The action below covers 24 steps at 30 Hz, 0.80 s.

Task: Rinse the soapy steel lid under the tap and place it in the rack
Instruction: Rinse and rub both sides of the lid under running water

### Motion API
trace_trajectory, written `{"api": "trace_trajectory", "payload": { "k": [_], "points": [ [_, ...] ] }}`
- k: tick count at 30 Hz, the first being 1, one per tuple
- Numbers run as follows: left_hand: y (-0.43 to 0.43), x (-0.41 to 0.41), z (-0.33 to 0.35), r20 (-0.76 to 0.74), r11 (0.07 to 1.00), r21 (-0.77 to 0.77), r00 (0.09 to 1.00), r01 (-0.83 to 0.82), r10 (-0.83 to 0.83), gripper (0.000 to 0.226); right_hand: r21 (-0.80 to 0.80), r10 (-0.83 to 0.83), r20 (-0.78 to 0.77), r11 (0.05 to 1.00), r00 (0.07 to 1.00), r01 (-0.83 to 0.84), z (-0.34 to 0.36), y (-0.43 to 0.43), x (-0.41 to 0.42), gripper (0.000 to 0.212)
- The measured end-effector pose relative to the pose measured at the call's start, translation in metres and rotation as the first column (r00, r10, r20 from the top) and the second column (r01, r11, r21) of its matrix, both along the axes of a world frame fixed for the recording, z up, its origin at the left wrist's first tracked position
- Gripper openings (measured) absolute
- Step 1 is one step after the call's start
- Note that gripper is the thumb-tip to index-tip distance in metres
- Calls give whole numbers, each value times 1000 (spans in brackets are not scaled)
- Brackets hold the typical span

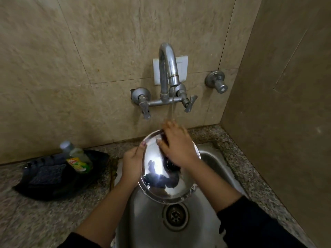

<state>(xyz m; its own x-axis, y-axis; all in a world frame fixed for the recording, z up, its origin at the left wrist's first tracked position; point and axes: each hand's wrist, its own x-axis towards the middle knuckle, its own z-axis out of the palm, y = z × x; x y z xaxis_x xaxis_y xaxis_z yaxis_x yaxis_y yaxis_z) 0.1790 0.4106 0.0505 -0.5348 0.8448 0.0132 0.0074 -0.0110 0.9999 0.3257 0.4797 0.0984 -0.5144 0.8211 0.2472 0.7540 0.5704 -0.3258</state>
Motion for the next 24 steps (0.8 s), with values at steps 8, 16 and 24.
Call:
{"api": "trace_trajectory", "payload": {
  "k": [8,16,24],
  "points": [
    [3,-3,7,-150,995,90,988,46,-32,36,-385,143,-418,867,897,-318,28,43,20,18],
    [15,-17,25,-317,970,-85,916,229,-244,31,-450,82,-458,837,885,-311,18,48,16,16],
    [15,-28,24,-116,999,7,992,-54,54,29,-213,-110,-466,977,878,10,-3,39,20,26]
  ]
}}
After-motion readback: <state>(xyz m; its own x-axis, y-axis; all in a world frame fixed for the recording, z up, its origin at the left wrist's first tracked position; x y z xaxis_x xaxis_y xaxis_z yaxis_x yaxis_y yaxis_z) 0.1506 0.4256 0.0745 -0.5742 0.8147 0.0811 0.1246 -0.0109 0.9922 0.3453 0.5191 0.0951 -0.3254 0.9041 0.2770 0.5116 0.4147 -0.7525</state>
